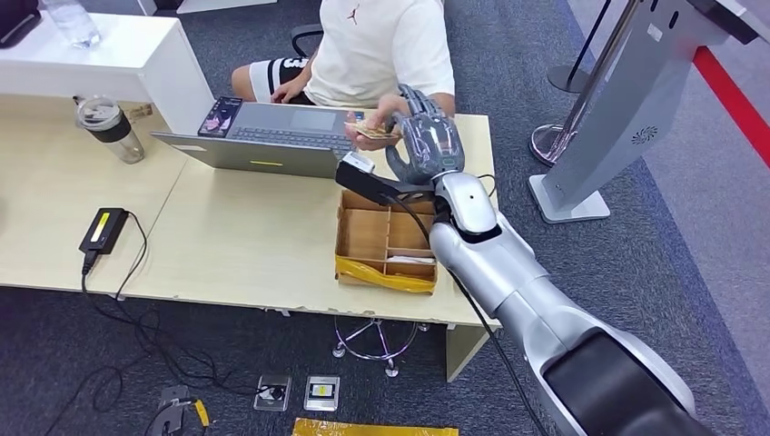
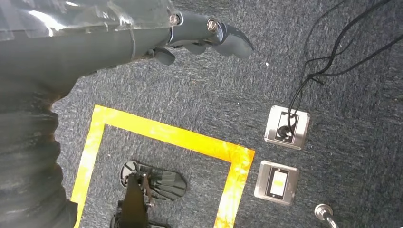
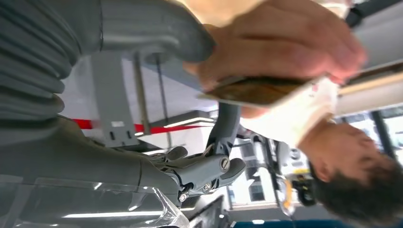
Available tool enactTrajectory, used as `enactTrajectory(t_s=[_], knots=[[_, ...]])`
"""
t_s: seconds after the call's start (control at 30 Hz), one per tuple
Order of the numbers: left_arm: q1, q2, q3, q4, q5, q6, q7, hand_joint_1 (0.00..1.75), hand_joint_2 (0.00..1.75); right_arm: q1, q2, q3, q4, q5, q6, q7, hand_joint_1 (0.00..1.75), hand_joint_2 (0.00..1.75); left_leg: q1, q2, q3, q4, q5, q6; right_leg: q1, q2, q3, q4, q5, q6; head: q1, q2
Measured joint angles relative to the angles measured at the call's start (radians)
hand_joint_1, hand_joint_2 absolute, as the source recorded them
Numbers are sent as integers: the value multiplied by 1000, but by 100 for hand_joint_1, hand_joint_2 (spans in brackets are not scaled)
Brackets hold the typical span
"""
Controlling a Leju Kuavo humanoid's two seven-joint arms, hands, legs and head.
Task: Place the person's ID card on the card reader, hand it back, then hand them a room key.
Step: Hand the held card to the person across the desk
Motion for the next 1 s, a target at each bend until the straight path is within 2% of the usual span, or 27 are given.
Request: enactTrajectory(t_s=[0.23, 0.53, 0.73, 0.9, 1.0], knots=[[-1, -1, -5, 0, -12, 4, 2, 0, 175, -13, -11, 1, 68, -27, -70, -1, 0, 175, 0, 1, 0, 0, 0, 0, 0, 2, -1, 0, 1, 0, 0, 0], [10, 1, -4, 0, -1, 15, -7, 0, 175, -20, -72, -102, 73, -225, -180, -90, 0, 175, 0, 2, 0, 0, 0, 0, 0, 3, -2, 0, 1, 0, 0, 0], [46, -2, -2, 1, 40, 47, -58, 0, 175, 45, -209, -195, 39, -372, -192, -97, 0, 175, -1, 3, 1, 1, -1, 1, -1, 3, -2, -2, 1, 0, 0, 0], [63, -3, 0, 1, 79, 71, -43, 0, 175, 162, -365, -302, 38, -508, -221, -107, 0, 175, -1, 2, 1, 1, -3, 3, -1, 0, -1, -4, 1, 0, 0, 0], [68, -2, 2, 1, 94, 80, -23, 0, 175, 235, -434, -354, 46, -575, -220, -129, 0, 175, 0, 4, 1, 1, -4, 3, -1, 2, -1, -4, 0, 0, -1, 0]])
